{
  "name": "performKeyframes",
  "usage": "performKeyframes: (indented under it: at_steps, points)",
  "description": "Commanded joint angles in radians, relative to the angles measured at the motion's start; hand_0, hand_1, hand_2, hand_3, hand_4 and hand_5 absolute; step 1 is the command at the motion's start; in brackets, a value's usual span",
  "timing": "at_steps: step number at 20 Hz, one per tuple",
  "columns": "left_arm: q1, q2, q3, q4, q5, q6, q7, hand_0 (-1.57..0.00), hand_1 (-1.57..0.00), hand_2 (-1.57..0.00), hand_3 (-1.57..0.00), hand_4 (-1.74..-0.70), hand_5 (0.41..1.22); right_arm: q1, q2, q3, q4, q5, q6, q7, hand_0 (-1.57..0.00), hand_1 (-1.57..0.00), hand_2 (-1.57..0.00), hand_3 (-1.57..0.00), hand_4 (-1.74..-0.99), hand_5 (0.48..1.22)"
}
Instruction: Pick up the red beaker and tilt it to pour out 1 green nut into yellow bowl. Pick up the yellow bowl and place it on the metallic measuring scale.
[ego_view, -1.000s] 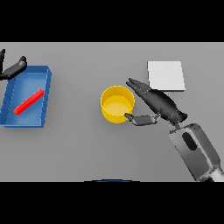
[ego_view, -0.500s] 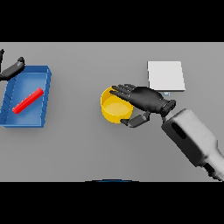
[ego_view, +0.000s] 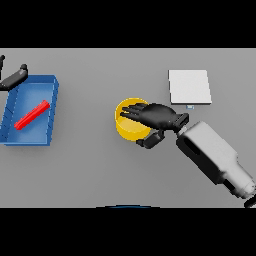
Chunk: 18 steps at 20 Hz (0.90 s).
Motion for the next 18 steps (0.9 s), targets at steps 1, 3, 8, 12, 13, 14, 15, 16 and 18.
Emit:
performKeyframes:
  at_steps: [1,3,8,12,13,14,15,16,18]
  points:
    - [0.003,0.000,-0.002,-0.009,-0.001,0.007,0.005,0.00,0.00,0.00,0.00,-0.80,0.724,-0.010,-0.003,0.001,0.012,-0.005,0.012,-0.017,0.00,0.00,0.00,0.00,-1.260,0.676]
    - [0.006,-0.003,0.000,-0.007,0.001,0.009,0.002,0.00,0.00,0.00,0.00,-0.80,0.723,-0.013,-0.002,0.011,0.028,0.001,0.025,-0.012,0.00,0.00,0.00,0.00,-1.273,0.687]
    - [0.011,0.005,-0.008,-0.031,-0.001,0.012,0.022,0.00,0.00,0.00,0.00,-0.79,0.728,-0.037,0.010,0.020,0.091,0.007,0.021,-0.037,0.00,0.00,0.00,0.00,-1.285,0.706]
    - [0.005,0.016,-0.007,-0.052,0.000,0.013,0.035,0.00,0.00,0.00,0.00,-0.79,0.730,-0.030,0.034,0.031,0.107,0.008,0.006,-0.055,0.00,0.00,-0.03,-0.06,-1.293,0.738]
    - [0.004,0.013,-0.006,-0.042,0.000,0.013,0.033,0.00,0.00,0.00,0.00,-0.79,0.732,-0.022,0.030,0.026,0.101,0.005,0.007,-0.049,0.00,0.00,-0.05,-0.09,-1.309,0.768]
    - [0.009,0.013,-0.007,-0.049,-0.002,0.023,0.034,0.00,0.00,0.00,0.00,-0.79,0.732,-0.023,0.039,0.022,0.108,0.002,0.008,-0.032,0.00,-0.01,-0.08,-0.12,-1.333,0.800]
    - [0.005,0.012,-0.006,-0.051,0.000,0.023,0.040,0.00,0.00,0.00,0.00,-0.80,0.730,-0.027,0.036,0.020,0.107,-0.003,0.015,-0.036,-0.07,-0.07,-0.14,-0.18,-1.365,0.838]
    - [0.002,0.012,-0.007,-0.049,-0.001,0.019,0.042,0.00,0.00,0.00,0.00,-0.80,0.730,-0.031,0.034,0.022,0.108,-0.001,0.021,-0.042,-0.17,-0.14,-0.20,-0.24,-1.396,0.875]
    - [0.014,0.021,-0.009,-0.060,-0.003,0.022,0.035,0.00,0.00,0.00,0.00,-0.79,0.729,-0.032,0.026,0.033,0.107,0.012,0.021,-0.049,-0.47,-0.38,-0.38,-0.42,-1.479,0.999]
